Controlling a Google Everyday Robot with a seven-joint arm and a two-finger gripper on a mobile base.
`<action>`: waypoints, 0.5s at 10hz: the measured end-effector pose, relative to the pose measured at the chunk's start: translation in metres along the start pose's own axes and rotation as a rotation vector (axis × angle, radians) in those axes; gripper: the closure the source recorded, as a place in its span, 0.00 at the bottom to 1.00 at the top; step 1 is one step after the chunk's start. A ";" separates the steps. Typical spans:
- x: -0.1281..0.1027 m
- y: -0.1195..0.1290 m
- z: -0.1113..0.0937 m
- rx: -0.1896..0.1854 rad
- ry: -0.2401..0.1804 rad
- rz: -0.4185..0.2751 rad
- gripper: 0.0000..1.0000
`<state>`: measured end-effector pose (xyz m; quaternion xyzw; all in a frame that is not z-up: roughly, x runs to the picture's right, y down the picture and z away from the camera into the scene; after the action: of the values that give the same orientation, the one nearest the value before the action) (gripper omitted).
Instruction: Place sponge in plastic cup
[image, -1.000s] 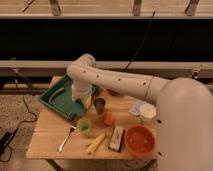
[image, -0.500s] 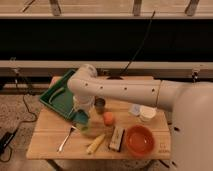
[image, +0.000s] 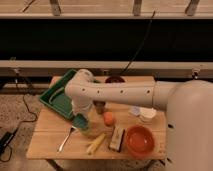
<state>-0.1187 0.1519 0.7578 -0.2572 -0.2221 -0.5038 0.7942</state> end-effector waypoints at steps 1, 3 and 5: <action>-0.001 0.001 0.002 -0.006 -0.003 -0.002 0.25; -0.003 0.002 0.003 -0.013 -0.009 -0.007 0.20; -0.005 0.003 0.005 -0.020 -0.015 -0.012 0.20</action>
<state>-0.1184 0.1598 0.7584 -0.2674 -0.2246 -0.5086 0.7871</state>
